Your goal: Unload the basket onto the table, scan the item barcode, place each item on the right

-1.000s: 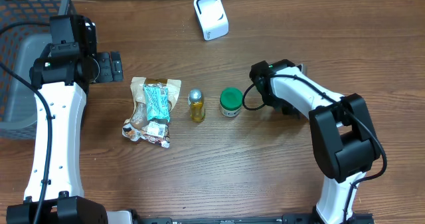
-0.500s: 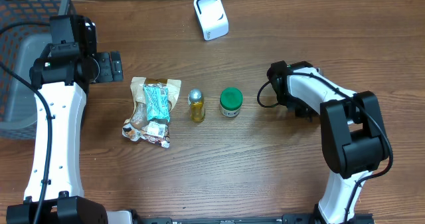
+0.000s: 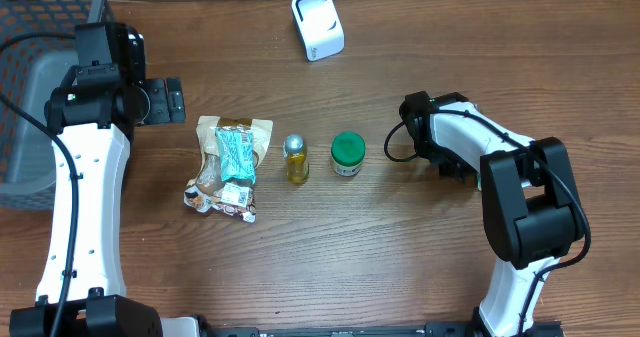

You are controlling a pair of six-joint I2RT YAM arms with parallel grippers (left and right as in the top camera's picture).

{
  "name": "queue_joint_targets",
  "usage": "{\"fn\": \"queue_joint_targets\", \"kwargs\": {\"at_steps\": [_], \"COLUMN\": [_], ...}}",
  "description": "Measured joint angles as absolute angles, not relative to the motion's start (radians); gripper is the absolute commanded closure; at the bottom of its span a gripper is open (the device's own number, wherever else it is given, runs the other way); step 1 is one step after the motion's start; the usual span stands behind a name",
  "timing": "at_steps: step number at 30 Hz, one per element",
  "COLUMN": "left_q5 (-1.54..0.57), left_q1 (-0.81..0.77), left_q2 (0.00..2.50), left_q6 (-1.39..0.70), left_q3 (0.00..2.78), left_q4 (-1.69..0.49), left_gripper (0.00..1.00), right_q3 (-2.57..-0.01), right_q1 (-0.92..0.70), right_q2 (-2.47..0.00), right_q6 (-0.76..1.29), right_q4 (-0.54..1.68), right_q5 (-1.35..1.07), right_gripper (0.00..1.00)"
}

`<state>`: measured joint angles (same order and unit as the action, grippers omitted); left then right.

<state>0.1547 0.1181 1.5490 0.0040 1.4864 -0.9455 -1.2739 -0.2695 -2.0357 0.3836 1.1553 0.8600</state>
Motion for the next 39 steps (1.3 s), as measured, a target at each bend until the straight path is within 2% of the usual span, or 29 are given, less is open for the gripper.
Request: {"fn": "queue_joint_targets", "kwargs": {"at_steps": [5, 8, 9, 10, 13, 23, 32, 36, 38, 39], "left_q5": [0.155, 0.155, 0.155, 0.155, 0.155, 0.155, 0.155, 0.155, 0.155, 0.155], "left_q1": [0.118, 0.118, 0.118, 0.118, 0.118, 0.118, 0.118, 0.118, 0.118, 0.118], "left_q2": [1.549, 1.549, 1.549, 1.549, 1.549, 1.549, 1.549, 1.549, 1.549, 1.549], "left_q6": [0.004, 0.004, 0.004, 0.004, 0.004, 0.004, 0.004, 0.004, 0.004, 0.004], "left_q3": [1.486, 1.486, 1.486, 1.486, 1.486, 1.486, 1.486, 1.486, 1.486, 1.486], "left_q4": [-0.945, -0.945, -0.945, -0.945, -0.946, -0.945, -0.945, -0.946, -0.945, -0.945], "left_gripper": [0.0, 0.0, 0.0, 0.0, 0.0, 0.0, 0.0, 0.0, 0.0, 0.01], "right_q3": [-1.274, -1.274, -1.274, -1.274, -1.29, -1.432, -1.441, -1.434, -1.421, -1.414], "right_q1": [-0.271, -0.273, -0.275, -0.276, -0.282, -0.26, -0.063, -0.012, -0.006, -0.006], "right_q2": [-2.036, -2.036, -2.036, -2.036, -2.036, -2.034, -2.02, -2.02, -2.019, -2.019], "right_q6": [0.379, 0.375, 0.375, 0.381, 0.382, 0.389, 0.361, 0.326, 0.314, 0.311], "right_q4": [1.152, 1.153, 1.156, 1.159, 1.194, 1.252, 1.26, 1.239, 1.228, 1.224], "right_q5": [0.831, 0.818, 0.815, 0.815, 0.809, 0.665, 0.363, 0.287, 0.263, 0.256], "right_gripper": [0.68, 0.5, 0.39, 0.34, 0.3, 0.26, 0.28, 0.38, 0.53, 0.64]}}
